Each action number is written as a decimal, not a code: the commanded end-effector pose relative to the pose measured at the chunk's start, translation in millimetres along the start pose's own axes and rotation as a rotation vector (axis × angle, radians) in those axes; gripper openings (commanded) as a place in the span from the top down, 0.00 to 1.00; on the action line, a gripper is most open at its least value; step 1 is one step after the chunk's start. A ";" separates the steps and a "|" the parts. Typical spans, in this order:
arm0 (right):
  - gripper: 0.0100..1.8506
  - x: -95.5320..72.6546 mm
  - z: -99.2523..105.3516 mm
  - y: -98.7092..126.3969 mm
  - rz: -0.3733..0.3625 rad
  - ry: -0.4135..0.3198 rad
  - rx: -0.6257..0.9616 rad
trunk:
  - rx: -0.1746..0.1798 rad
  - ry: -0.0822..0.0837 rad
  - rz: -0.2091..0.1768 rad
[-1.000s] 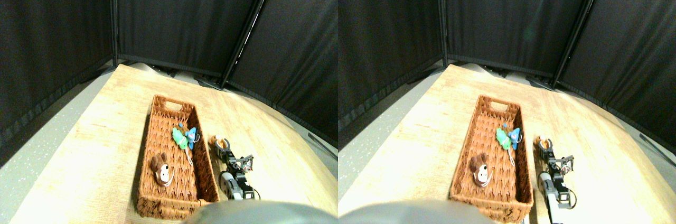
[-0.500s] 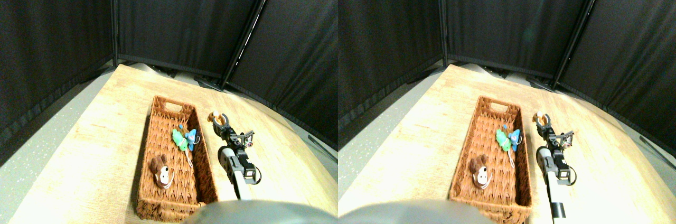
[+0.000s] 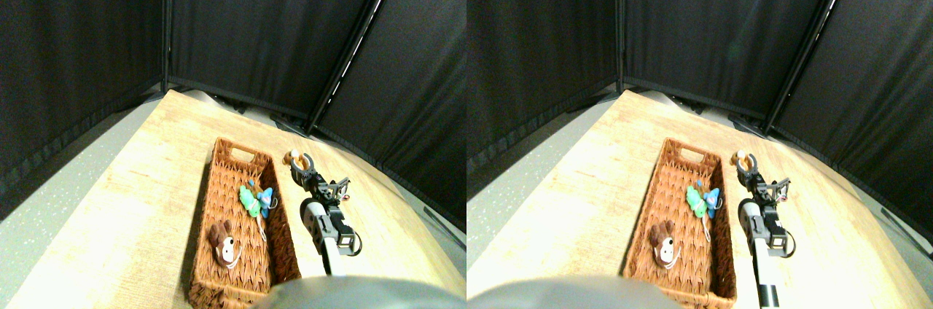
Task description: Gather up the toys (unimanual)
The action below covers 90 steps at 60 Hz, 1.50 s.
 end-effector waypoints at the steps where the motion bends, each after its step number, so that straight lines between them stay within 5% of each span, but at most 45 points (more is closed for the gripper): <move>1: 0.97 -2.6 -1.7 9.5 0.012 -0.025 -0.010 | -0.037 -0.014 0.022; 38: 0.97 5.9 -61.5 36.5 0.015 0.131 0.029 | -0.119 -0.035 0.105; 60: 0.97 8.0 -72.9 31.1 -0.004 0.171 0.040 | -0.118 -0.032 0.107; 68: 0.56 8.8 -65.0 27.6 -0.096 0.188 0.086 | -0.108 -0.026 0.101; 71: 0.48 9.3 -63.1 26.5 -0.097 0.188 0.083 | -0.102 -0.024 0.098; 81: 0.45 9.7 -54.6 21.6 -0.096 0.149 0.087 | -0.087 -0.019 0.089; 90: 0.54 11.4 -38.0 13.5 -0.088 0.082 0.091 | -0.063 -0.014 0.067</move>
